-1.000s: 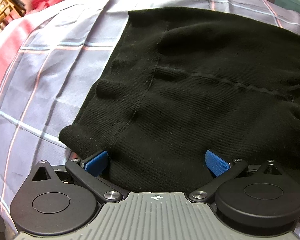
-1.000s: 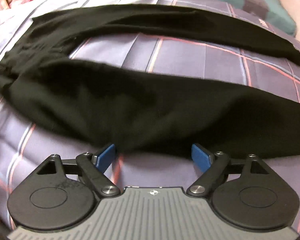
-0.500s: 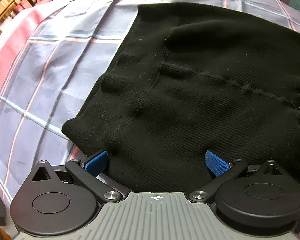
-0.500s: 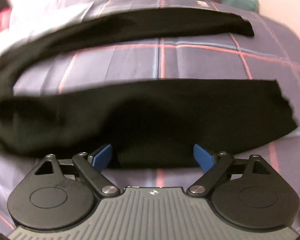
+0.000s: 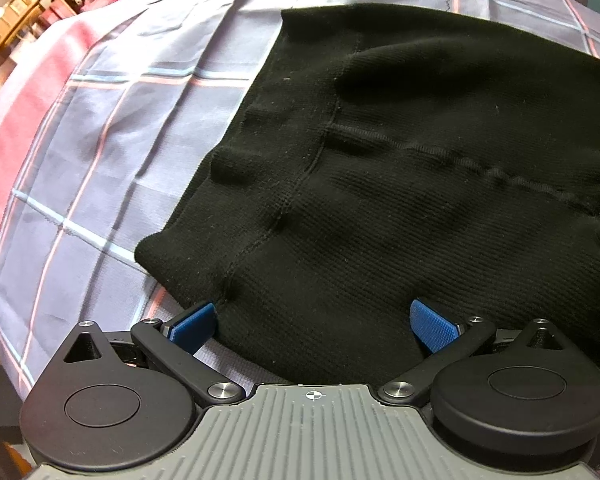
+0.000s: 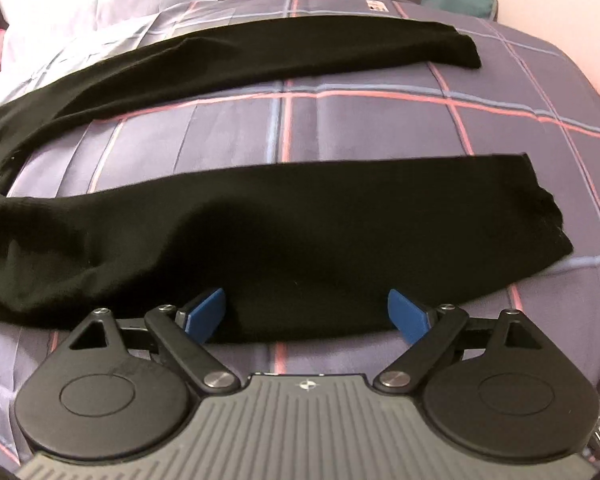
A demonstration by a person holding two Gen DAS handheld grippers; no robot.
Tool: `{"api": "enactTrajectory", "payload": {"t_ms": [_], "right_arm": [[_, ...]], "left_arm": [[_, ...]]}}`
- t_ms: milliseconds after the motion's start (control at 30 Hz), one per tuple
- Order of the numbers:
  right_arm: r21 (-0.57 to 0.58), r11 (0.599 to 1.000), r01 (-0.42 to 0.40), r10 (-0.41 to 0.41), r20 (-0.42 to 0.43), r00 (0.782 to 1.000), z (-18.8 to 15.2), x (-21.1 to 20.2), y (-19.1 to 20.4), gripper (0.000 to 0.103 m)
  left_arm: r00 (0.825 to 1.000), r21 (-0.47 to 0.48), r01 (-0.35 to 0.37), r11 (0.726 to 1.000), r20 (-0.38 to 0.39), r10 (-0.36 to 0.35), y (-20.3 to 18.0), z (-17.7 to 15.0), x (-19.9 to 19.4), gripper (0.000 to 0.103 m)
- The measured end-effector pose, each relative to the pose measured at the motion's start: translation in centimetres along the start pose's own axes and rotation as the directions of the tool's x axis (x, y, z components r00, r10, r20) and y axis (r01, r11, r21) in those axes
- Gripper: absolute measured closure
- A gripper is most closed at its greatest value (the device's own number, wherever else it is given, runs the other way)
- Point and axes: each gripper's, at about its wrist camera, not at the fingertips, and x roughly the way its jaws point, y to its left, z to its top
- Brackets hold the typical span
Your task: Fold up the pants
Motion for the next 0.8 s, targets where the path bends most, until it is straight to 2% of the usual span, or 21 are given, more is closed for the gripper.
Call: {"api": "enactTrajectory", "payload": {"t_ms": [133, 233, 433, 633, 733, 800], "right_arm": [[0.018, 0.999, 0.026, -0.027, 0.012, 1.000, -0.1, -0.4, -0.4, 0.012], [0.052, 0.999, -0.011, 0.008, 0.046, 0.999, -0.2, -1.2, -1.2, 0.013], [0.039, 0.999, -0.032, 0.030, 0.050, 0.998, 0.0, -0.6, -1.4, 0.013], [0.011, 1.000, -0.028, 0.027, 0.044, 0.999, -0.3, -0.5, -0.7, 0.013], [0.031, 0.999, -0.015, 0.013, 0.044, 0.999, -0.3, -0.5, -0.6, 0.013], [0.055, 0.998, -0.009, 0.007, 0.045, 0.999, -0.3, -0.9, -0.5, 0.013]], "left_arm": [[1.000, -0.002, -0.012, 1.000, -0.006, 0.012, -0.3, -0.5, -0.8, 0.000], [1.000, -0.006, -0.027, 1.000, -0.009, 0.027, -0.6, -1.0, -1.6, 0.000], [0.999, -0.020, -0.034, 0.999, -0.012, 0.034, -1.0, -2.1, -3.1, 0.000], [0.998, -0.055, 0.048, 0.997, -0.027, -0.050, -0.6, -2.6, -3.6, 0.000], [0.993, -0.071, 0.103, 0.992, -0.051, -0.106, -0.5, -2.4, -3.0, 0.000], [0.992, -0.071, 0.111, 0.991, -0.058, -0.115, -0.6, -2.2, -2.8, 0.000]]}}
